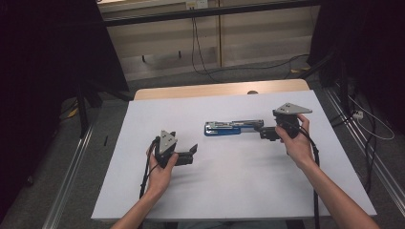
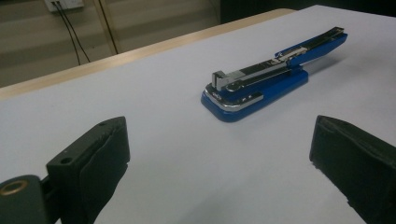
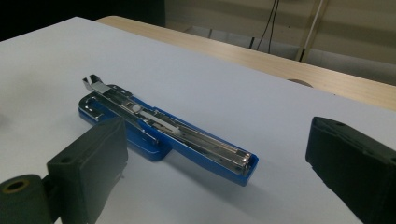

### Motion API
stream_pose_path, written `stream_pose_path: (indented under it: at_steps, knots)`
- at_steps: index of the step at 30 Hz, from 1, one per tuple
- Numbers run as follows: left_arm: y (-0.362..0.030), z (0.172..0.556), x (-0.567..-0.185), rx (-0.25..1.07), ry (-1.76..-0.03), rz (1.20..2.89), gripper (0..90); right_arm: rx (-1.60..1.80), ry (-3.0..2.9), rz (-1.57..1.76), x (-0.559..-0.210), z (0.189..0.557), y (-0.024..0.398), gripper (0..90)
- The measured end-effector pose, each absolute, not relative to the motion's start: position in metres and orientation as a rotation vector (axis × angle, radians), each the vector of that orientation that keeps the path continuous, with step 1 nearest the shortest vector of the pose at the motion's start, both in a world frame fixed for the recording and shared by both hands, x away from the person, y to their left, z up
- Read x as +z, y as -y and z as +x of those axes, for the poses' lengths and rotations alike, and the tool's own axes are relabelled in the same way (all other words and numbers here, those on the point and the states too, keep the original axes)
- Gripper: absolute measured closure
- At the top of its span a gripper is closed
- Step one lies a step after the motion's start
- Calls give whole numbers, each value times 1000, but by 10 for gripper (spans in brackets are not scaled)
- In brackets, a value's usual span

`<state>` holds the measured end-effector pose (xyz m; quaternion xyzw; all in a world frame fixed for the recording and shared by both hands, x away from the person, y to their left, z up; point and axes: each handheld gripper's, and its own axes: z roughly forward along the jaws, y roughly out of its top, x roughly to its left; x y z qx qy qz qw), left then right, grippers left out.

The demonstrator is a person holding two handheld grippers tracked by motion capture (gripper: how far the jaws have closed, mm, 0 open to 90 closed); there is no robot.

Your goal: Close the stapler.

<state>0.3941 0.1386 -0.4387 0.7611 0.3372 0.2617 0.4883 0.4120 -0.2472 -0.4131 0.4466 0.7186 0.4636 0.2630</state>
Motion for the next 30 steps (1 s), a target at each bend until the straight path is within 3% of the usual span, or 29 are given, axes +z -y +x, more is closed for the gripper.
stream_pose_path:
  at_steps: [19, 24, 30]
  knots:
    - [-101, 431, -434, 603, -795, 1879, 66, 1252, -1966, 1193, -419, 407, 257, 52]
    - [-94, 440, -436, 589, -777, 1876, 68, 1259, -1982, 1208, -425, 412, 256, 87]
    - [-86, 450, -436, 569, -784, 1896, 160, 1247, -1997, 1227, -430, 413, 251, 126]
